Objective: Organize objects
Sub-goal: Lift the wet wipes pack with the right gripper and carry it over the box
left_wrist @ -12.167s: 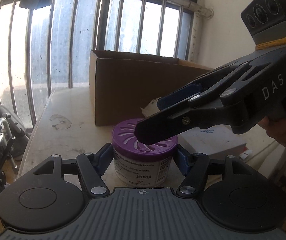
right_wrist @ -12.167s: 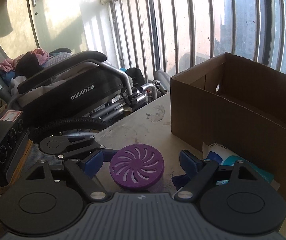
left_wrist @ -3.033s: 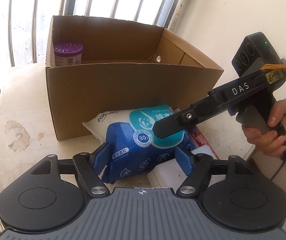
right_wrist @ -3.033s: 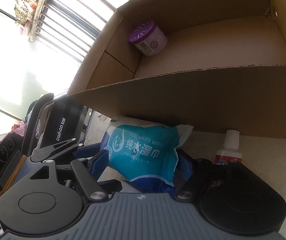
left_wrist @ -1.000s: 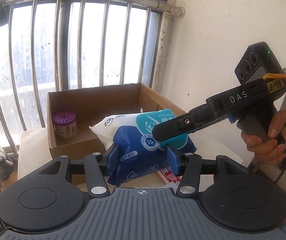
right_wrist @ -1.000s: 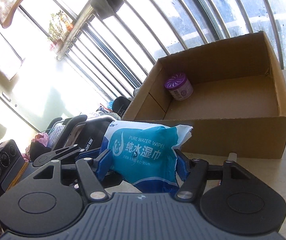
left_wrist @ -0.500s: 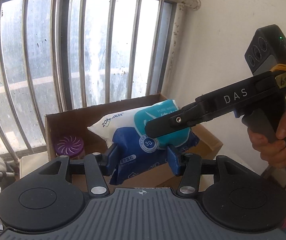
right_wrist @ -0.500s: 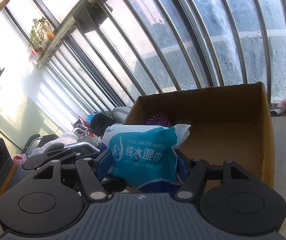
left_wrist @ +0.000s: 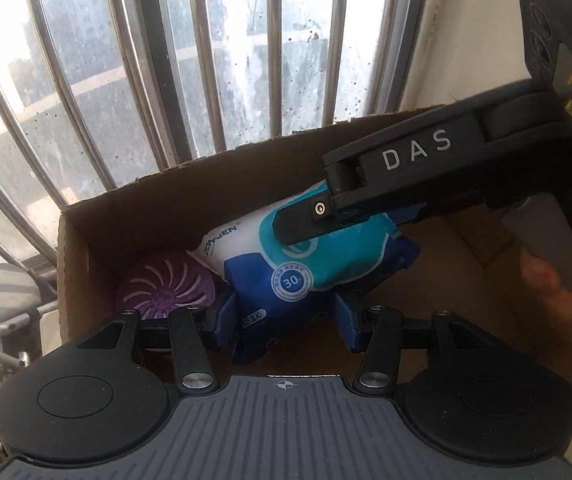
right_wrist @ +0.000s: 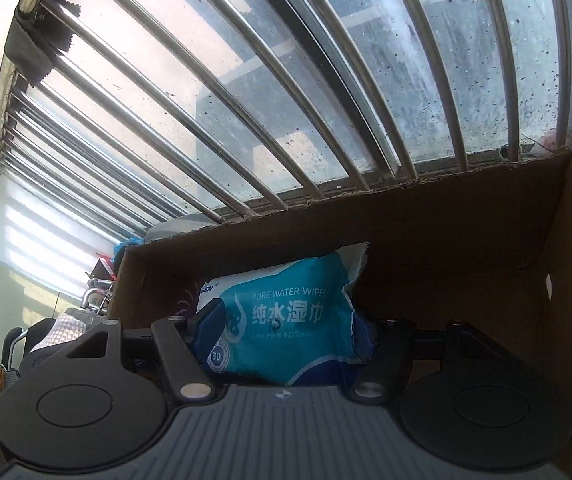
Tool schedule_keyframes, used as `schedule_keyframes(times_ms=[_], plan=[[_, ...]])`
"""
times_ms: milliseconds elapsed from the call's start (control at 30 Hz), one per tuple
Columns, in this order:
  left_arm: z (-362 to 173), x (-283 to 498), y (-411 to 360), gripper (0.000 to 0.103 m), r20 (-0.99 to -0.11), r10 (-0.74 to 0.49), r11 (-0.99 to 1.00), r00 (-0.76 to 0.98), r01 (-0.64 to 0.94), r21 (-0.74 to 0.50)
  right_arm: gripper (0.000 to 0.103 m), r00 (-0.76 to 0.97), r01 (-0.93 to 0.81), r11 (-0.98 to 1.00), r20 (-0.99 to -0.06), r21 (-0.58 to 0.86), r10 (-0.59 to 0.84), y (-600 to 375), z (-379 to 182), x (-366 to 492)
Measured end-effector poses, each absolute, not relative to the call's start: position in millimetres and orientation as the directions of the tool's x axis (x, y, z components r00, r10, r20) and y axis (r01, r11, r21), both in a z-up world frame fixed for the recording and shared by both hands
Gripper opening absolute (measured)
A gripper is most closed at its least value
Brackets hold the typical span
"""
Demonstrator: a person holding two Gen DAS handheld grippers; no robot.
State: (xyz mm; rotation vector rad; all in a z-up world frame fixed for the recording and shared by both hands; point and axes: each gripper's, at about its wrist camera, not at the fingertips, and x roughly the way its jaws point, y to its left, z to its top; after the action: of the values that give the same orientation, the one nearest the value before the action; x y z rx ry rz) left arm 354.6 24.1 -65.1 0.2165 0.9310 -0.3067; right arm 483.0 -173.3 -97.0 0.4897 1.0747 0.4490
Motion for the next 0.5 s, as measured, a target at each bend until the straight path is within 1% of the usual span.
schedule_keyframes(times_ms=[33, 67, 133, 200, 300, 333, 400, 500], plan=[[-66, 351, 23, 0.05, -0.814, -0.142, 0.93, 0.563, 0.358, 0.085, 0.064, 0.403, -0.105, 0.805, -0.715, 0.583, 0.571, -172, -100, 484], [-65, 347, 24, 0.05, -0.811, -0.141, 0.93, 0.567, 0.357, 0.088, 0.064, 0.405, -0.112, 0.808, -0.716, 0.579, 0.569, -171, -102, 484], [-56, 342, 31, 0.05, -0.786, -0.166, 0.931, 0.596, 0.357, 0.075, 0.063, 0.412, -0.134, 0.82, -0.721, 0.557, 0.557, -168, -106, 482], [-51, 339, 35, 0.05, -0.786, -0.181, 0.918, 0.592, 0.388, 0.081, 0.063, 0.412, -0.139, 0.813, -0.713, 0.566, 0.567, -168, -107, 483], [-63, 330, 41, 0.04, -0.812, -0.165, 0.891, 0.559, 0.438, 0.12, 0.063, 0.413, -0.169, 0.809, -0.705, 0.563, 0.577, -167, -110, 481], [-68, 330, 44, 0.028, -0.844, -0.161, 0.891, 0.512, 0.444, 0.099, 0.063, 0.413, -0.171, 0.807, -0.702, 0.566, 0.58, -167, -112, 481], [-72, 329, 50, 0.027, -0.867, -0.233, 0.886, 0.441, 0.463, -0.002, 0.063, 0.412, -0.174, 0.794, -0.689, 0.582, 0.596, -168, -117, 482], [-79, 330, 44, 0.026, -0.901, -0.226, 0.864, 0.371, 0.503, -0.01, 0.064, 0.403, -0.173, 0.779, -0.678, 0.603, 0.614, -166, -121, 485]])
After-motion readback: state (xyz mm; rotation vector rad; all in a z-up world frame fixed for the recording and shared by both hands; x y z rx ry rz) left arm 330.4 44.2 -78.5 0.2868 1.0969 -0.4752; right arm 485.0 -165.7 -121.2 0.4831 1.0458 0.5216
